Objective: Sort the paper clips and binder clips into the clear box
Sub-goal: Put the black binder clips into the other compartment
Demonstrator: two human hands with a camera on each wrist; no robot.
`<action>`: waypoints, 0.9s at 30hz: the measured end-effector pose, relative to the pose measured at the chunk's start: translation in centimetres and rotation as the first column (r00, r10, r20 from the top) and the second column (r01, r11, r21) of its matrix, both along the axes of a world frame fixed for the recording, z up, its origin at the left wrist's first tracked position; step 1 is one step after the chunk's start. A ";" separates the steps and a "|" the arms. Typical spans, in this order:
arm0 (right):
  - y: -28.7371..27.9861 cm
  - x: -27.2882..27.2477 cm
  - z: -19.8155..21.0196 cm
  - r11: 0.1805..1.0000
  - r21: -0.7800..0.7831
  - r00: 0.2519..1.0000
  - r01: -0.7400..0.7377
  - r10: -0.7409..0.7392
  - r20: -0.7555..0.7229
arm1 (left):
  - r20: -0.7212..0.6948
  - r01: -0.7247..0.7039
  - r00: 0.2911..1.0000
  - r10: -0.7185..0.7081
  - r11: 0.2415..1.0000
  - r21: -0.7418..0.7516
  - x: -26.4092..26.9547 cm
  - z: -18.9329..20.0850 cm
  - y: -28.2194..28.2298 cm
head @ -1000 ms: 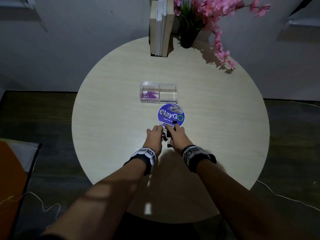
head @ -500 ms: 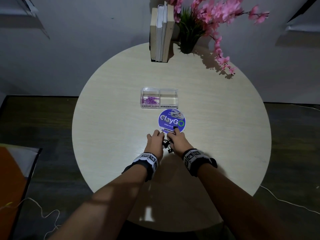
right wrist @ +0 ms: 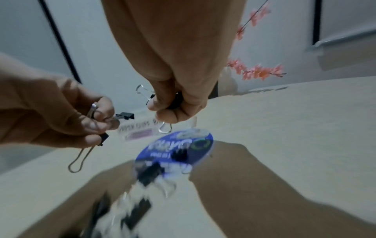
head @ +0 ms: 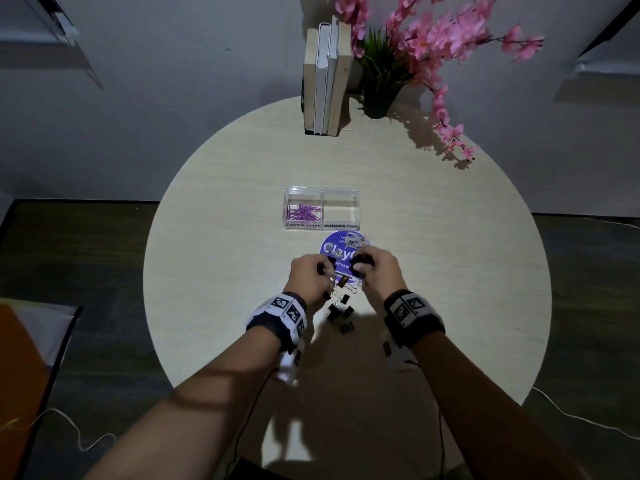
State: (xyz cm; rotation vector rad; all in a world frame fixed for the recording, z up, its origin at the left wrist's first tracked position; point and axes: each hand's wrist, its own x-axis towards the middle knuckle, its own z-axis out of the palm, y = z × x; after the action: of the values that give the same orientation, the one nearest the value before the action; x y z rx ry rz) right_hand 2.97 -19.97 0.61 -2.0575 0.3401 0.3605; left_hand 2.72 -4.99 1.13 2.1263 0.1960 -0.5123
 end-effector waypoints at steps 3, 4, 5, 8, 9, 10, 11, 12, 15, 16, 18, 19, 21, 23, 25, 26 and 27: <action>0.0 3.8 1.3 0.997 0.017 0.994 0.073 -0.074 0.077 | -0.008 -0.117 0.993 0.117 0.983 -0.145 3.6 2.5 -0.1; 0.2 5.3 1.7 0.998 -0.005 0.993 0.060 -0.059 0.106 | 0.001 -0.150 0.988 0.152 0.973 -0.176 5.1 3.0 -0.5; 0.5 6.9 2.1 0.998 -0.041 0.990 0.042 -0.036 0.135 | 0.003 -0.188 0.981 0.193 0.960 -0.206 6.8 3.4 -0.8; 1.1 10.5 2.7 0.990 -0.133 0.982 0.046 -0.020 0.187 | -0.090 -0.278 0.961 0.263 0.922 -0.269 10.8 3.1 -2.2; 1.1 11.4 2.8 0.988 -0.140 0.983 0.060 -0.034 0.180 | -0.107 -0.266 0.963 0.247 0.935 -0.234 11.8 2.7 -2.6; 1.2 12.1 2.7 0.986 -0.152 0.985 0.072 -0.046 0.167 | -0.112 -0.235 0.969 0.218 0.957 -0.172 12.6 2.5 -3.0; 1.3 12.6 2.6 0.983 -0.170 0.988 0.071 -0.047 0.146 | -0.103 -0.182 0.980 0.173 0.979 -0.087 13.1 2.4 -3.4; 1.4 13.0 2.4 0.978 -0.201 0.992 0.049 -0.025 0.122 | -0.086 -0.116 0.990 0.116 0.993 0.005 13.5 2.4 -3.7; 1.8 13.6 1.7 0.944 -0.321 0.992 -0.082 0.107 0.061 | -0.085 0.068 0.995 -0.052 0.977 0.201 14.3 2.7 -3.9; 1.9 13.7 1.5 0.933 -0.342 0.989 -0.114 0.140 0.054 | -0.084 0.092 0.994 -0.075 0.970 0.224 14.5 2.6 -3.8; 2.2 13.9 1.5 0.912 -0.376 0.982 -0.161 0.187 0.033 | -0.085 0.104 0.993 -0.085 0.962 0.252 14.9 2.6 -3.4; 2.3 14.0 1.6 0.893 -0.407 0.976 -0.195 0.218 0.010 | -0.081 0.112 0.992 -0.094 0.961 0.251 15.0 2.6 -3.2; 2.5 14.1 1.8 0.843 -0.467 0.958 -0.266 0.284 -0.034 | -0.088 0.123 0.991 -0.105 0.963 0.242 15.2 2.2 -2.8; 2.9 14.5 1.8 0.805 -0.494 0.938 -0.328 0.338 -0.071 | -0.086 0.133 0.990 -0.114 0.958 0.254 15.2 2.0 -2.6; 3.1 14.8 1.9 0.776 -0.503 0.919 -0.381 0.377 -0.114 | -0.076 0.117 0.992 -0.102 0.963 0.242 15.1 2.2 -2.6; 3.3 15.0 2.1 0.768 -0.505 0.914 -0.394 0.385 -0.127 | -0.070 0.103 0.994 -0.089 0.970 0.219 14.9 2.5 -2.5; 3.4 15.1 2.3 0.764 -0.506 0.911 -0.400 0.390 -0.132 | -0.056 0.085 0.996 -0.075 0.979 0.188 14.7 2.8 -2.5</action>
State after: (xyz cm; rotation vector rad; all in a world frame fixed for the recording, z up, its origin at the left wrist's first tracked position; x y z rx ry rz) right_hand 18.10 -16.59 2.95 -2.6773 -0.0053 0.5948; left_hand 17.43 -7.45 3.92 2.3168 0.1938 -0.6141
